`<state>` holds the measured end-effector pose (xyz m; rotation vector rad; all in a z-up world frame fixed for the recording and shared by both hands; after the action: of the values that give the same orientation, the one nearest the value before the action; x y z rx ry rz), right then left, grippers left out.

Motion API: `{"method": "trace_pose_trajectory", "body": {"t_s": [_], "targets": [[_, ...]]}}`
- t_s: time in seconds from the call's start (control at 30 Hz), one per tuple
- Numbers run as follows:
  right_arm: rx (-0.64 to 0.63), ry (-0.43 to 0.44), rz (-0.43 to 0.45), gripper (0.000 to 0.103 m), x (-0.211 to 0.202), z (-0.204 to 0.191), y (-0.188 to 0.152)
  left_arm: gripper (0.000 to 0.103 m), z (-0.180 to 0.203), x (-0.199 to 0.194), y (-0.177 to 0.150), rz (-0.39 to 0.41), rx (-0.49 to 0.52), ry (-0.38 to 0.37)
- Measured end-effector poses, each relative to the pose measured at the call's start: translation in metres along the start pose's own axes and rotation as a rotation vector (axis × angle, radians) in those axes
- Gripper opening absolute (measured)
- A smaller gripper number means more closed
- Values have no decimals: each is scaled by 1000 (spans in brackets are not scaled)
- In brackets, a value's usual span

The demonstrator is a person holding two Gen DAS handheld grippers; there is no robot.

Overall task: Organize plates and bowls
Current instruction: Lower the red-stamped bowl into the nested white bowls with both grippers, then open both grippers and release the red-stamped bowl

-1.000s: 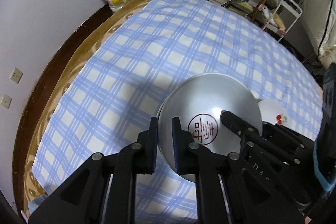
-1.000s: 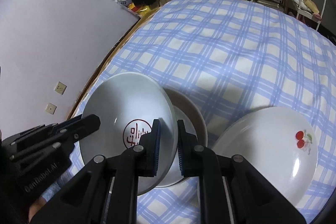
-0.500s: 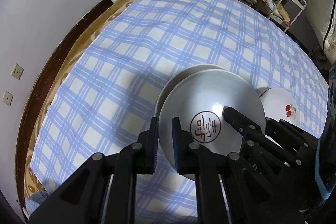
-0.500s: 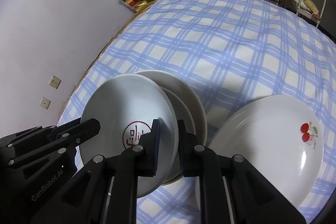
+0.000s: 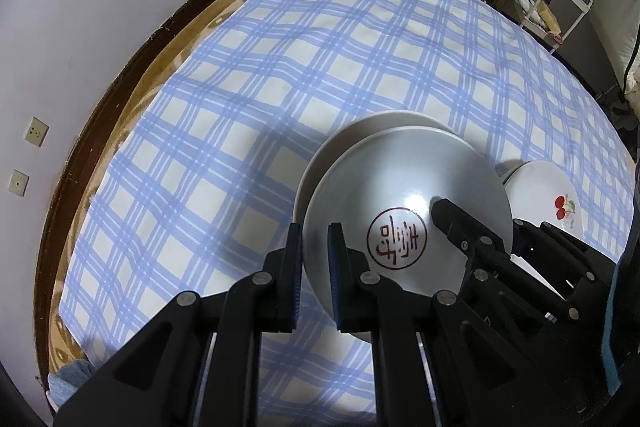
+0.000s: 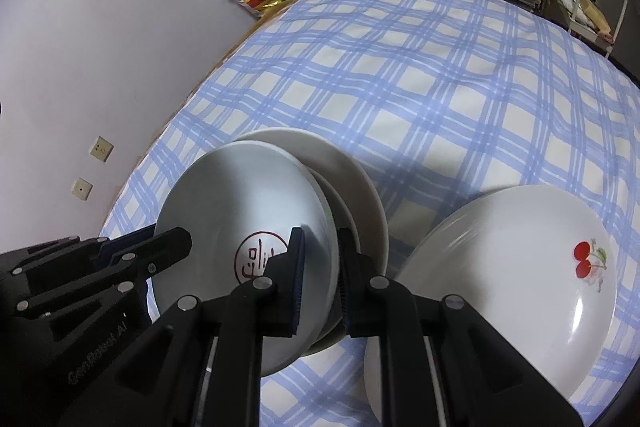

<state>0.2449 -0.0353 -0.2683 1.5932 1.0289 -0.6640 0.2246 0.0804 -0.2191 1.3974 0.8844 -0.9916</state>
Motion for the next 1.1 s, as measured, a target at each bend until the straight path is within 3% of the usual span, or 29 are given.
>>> {"method": "trace_pose_trajectory", "body": {"t_s": [0.73,1.03,1.1], "targets": [[-21,13,-45,18,0,-2,0,12,-6,-3,0,7,-36,1],[-12,40,-55,19,-3,0,-3,14,-17,-17,7,67,-81,23],[-10,50,-58,25,-4,0,-3,14,-20,-22,9,85,-95,23]]}}
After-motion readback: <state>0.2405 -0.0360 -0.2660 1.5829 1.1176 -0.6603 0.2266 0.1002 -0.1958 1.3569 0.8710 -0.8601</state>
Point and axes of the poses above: each gripper's, at about its wrist camera, not at the fingertips, and x roughly the way its jaws point, z to its right, y to its top, the point moved 9 cm from there along x, roughly the way its jaws point, and after that the axes turned 3 degrees about z, right-handed, at the moved point
